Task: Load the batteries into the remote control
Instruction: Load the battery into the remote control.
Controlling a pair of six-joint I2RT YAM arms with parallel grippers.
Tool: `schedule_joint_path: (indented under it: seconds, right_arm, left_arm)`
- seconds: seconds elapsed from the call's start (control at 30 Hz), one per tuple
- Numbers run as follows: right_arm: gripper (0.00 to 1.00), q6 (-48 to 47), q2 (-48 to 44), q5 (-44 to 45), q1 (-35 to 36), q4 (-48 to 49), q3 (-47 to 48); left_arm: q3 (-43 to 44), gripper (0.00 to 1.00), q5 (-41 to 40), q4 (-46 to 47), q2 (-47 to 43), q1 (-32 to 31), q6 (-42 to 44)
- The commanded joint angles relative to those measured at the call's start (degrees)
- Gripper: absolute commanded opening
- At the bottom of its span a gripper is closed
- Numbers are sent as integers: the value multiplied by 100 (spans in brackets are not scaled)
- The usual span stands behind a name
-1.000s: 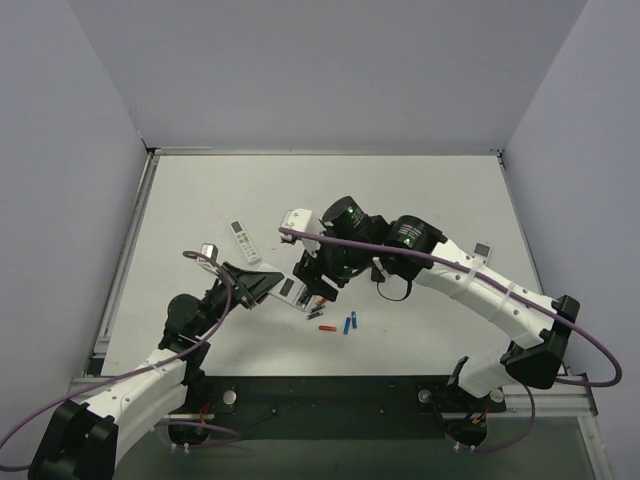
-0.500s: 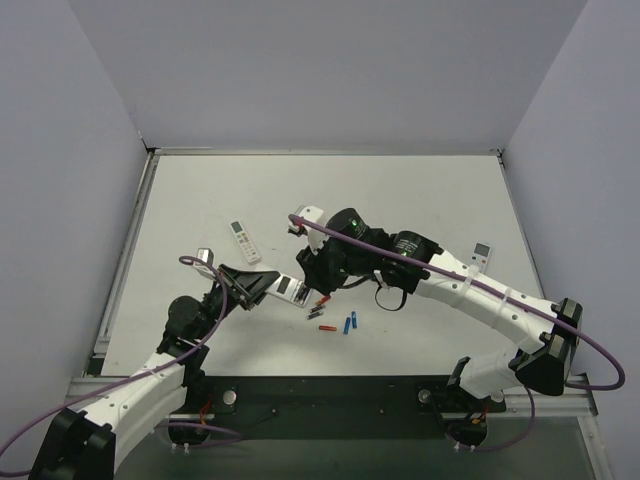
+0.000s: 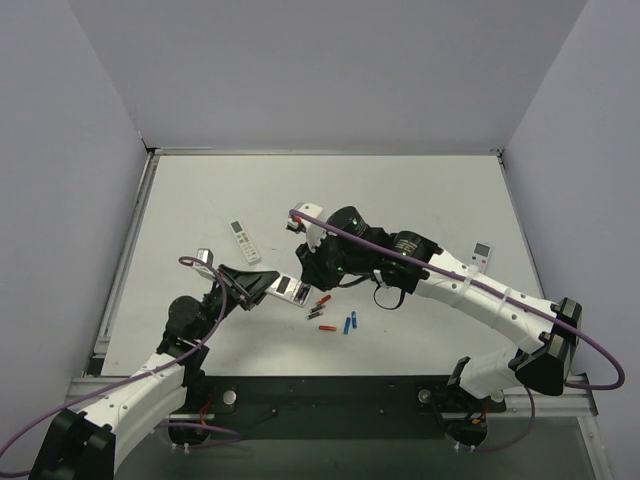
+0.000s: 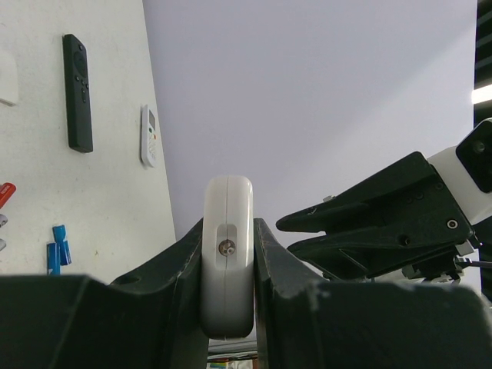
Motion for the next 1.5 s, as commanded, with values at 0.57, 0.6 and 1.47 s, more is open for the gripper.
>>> schedule_joint_path:
  seconds: [0.57, 0.6, 1.47]
  right_arm:
    - [15, -19, 188, -173, 27, -39, -103]
    - [14, -19, 188, -182, 27, -57, -103]
    - [0, -212, 592, -15, 334, -232, -208]
  left_arm:
    - [13, 0, -95, 267, -144, -30, -94]
    - [13, 0, -104, 276, -136, -30, -95]
    - [-13, 0, -323, 811, -303, -30, -121]
